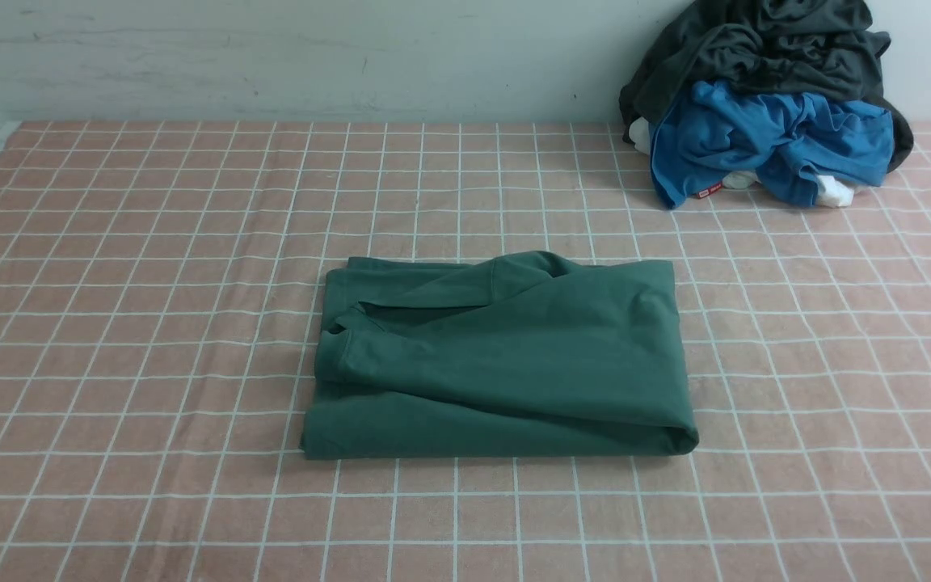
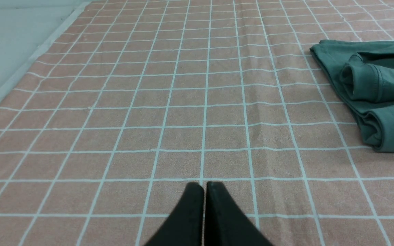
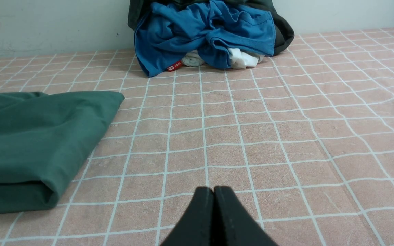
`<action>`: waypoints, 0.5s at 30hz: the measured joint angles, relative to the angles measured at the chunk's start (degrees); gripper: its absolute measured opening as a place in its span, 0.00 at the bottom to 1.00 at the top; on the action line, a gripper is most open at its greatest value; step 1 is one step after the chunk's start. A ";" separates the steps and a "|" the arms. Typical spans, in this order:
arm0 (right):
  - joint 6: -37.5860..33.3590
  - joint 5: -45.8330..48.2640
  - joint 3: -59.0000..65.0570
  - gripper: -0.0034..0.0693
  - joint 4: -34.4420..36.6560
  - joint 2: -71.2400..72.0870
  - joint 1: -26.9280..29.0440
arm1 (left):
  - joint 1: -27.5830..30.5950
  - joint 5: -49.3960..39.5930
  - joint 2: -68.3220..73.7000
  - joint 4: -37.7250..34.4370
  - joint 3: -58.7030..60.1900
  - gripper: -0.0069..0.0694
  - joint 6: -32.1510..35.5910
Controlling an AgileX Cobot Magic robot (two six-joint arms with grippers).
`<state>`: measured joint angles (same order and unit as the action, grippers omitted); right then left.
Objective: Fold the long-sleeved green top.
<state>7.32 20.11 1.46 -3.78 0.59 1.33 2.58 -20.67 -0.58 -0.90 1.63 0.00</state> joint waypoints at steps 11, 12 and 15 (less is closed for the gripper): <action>0.00 0.00 0.00 0.03 0.00 0.00 0.00 | 0.00 0.00 0.00 0.00 0.00 0.08 0.00; 0.00 0.00 0.00 0.03 0.00 0.00 0.00 | 0.00 0.00 0.00 0.00 0.00 0.08 0.00; 0.00 0.00 0.00 0.03 0.00 0.00 0.00 | 0.00 0.00 0.00 0.00 0.00 0.08 0.00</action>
<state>7.32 20.11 1.46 -3.78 0.59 1.33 2.58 -20.67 -0.58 -0.90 1.63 0.00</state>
